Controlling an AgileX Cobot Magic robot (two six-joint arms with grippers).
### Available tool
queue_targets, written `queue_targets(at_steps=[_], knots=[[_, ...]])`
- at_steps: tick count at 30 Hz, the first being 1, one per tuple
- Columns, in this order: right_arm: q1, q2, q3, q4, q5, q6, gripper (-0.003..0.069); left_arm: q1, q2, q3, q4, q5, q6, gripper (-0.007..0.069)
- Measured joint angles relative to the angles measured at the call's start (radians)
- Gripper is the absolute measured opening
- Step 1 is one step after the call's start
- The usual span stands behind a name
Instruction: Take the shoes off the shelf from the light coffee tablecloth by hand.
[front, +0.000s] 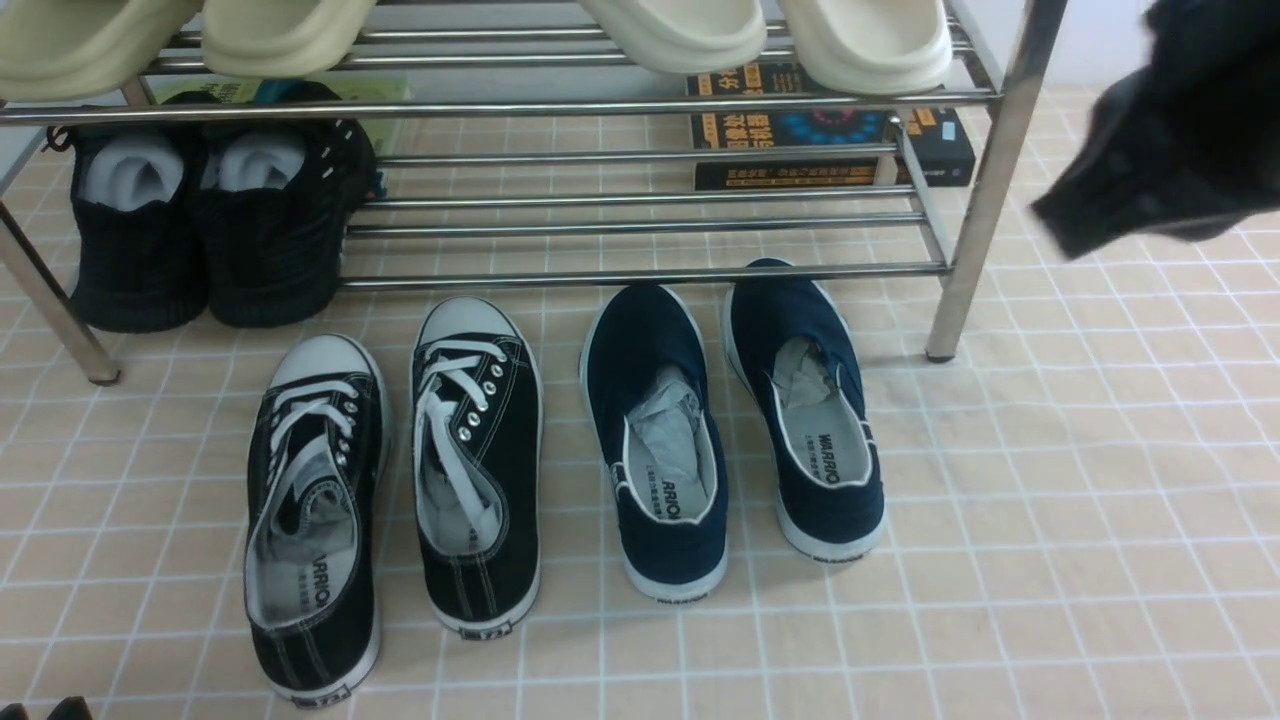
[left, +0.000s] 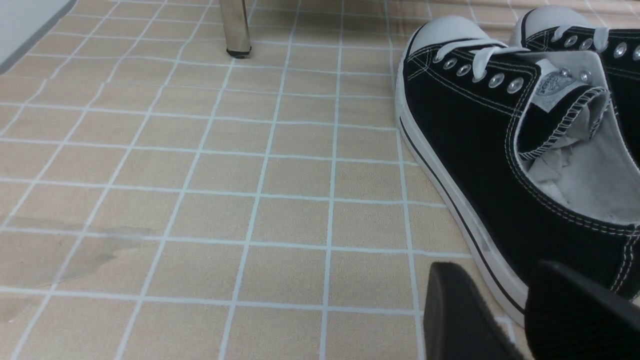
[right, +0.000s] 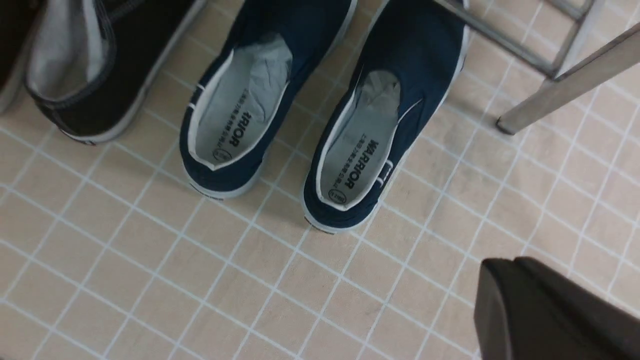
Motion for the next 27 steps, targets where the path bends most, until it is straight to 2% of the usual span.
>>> queue_targets(at_steps=[8,10,12,13,18,19,20,22,27], knots=[[0.000,-0.372,0.205,0.001,-0.023,-0.002,-0.0015,0.000,0.000,0.000,0.001,0.000,0.000,0.0242],[0.000,-0.547,0.403,0.004,-0.198,-0.003,-0.0015,0.000,0.000,0.000,0.001,0.000,0.000,0.0242],[0.000,-0.604,0.502,0.006,-0.285,-0.003,-0.0015,0.000,0.000,0.000,0.002,0.000,0.000,0.0242],[0.000,-0.698,0.656,0.015,-0.475,-0.003,-0.0015,0.000,0.000,0.000,0.002,0.000,0.000,0.0242],[0.000,-0.800,0.989,0.031,-0.875,-0.003,-0.0013,0.000,0.000,0.000,0.004,0.000,0.000,0.0242],[0.000,-0.802,0.989,0.031,-0.888,-0.003,-0.0013,0.000,0.000,0.000,0.004,0.000,0.000,0.0242],[0.000,-0.812,1.060,0.031,-0.984,-0.003,-0.0013,0.000,0.000,0.000,0.004,0.000,0.000,0.0242],[0.000,-0.818,1.124,0.031,-1.071,-0.003,-0.0013,0.000,0.000,0.000,0.004,0.001,0.000,0.0242],[0.000,-0.818,1.220,0.031,-1.149,-0.003,-0.0008,0.000,0.000,0.000,0.004,0.001,0.000,0.0242]])
